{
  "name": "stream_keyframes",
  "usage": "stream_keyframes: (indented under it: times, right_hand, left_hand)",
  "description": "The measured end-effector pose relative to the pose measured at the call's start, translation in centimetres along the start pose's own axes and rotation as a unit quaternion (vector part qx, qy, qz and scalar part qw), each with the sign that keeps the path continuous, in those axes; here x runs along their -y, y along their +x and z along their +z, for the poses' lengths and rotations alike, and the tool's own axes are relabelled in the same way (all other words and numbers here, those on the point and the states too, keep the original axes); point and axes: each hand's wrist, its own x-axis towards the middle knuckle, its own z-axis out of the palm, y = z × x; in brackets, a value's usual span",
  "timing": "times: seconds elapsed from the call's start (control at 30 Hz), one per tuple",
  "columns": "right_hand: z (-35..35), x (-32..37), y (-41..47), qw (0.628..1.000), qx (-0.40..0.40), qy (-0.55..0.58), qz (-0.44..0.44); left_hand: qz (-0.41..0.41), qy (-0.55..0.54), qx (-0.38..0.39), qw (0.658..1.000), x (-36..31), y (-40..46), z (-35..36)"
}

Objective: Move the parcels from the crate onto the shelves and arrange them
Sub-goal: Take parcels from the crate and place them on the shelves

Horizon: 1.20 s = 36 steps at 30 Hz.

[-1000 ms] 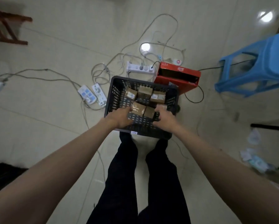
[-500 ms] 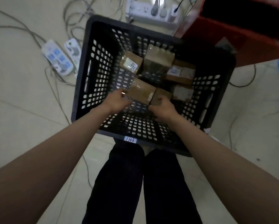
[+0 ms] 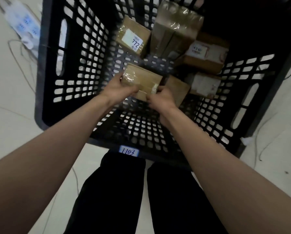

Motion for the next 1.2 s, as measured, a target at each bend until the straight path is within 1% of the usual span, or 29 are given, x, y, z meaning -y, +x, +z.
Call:
stream_keyframes:
  times: [0.13,0.23,0.37,0.47,0.6,0.7,0.83,0.93,1.0,1.2]
  right_hand:
    - [-1.0,0.7,-5.5,0.998,0.028,0.049,0.005]
    - [-2.8,1.8,-11.6,0.994,0.051,0.098,0.015]
    - [-5.5,2.8,-20.8,0.992,0.064,0.104,0.022]
    - [-8.2,3.9,-28.0,0.991,0.058,0.123,0.018]
    - [-12.7,5.8,-37.3,0.987,0.065,0.144,0.01]
    - [-16.9,7.8,-43.4,0.982,0.084,0.17,-0.012]
    - [-21.8,11.1,-50.0,0.951,0.139,0.274,-0.025]
    - [-24.0,13.4,-53.9,0.942,0.178,0.273,-0.076]
    - [-25.3,14.8,-56.1,0.937,0.198,0.263,-0.12]
    - [-29.2,16.5,-61.0,0.918,0.188,0.286,-0.201]
  left_hand:
    - [-0.006,-0.047,-0.008,0.999,-0.9,-6.2,-2.8]
    - [-0.033,-0.085,-0.049,0.995,-2.5,-11.8,-4.7]
    - [-0.071,-0.181,-0.088,0.977,-6.2,-20.6,-6.1]
    - [-0.076,-0.206,-0.113,0.969,-9.4,-27.3,-6.6]
    - [-0.073,-0.218,-0.095,0.969,-14.0,-35.9,-7.9]
    - [-0.022,-0.223,-0.063,0.972,-17.9,-42.4,-9.1]
    - [0.074,-0.249,-0.036,0.965,-23.2,-50.1,-11.0]
    - [0.14,-0.223,-0.003,0.965,-26.6,-54.5,-11.6]
    - [0.166,-0.213,0.012,0.963,-28.7,-57.0,-11.7]
    - [0.236,-0.196,0.053,0.95,-33.4,-62.3,-12.0]
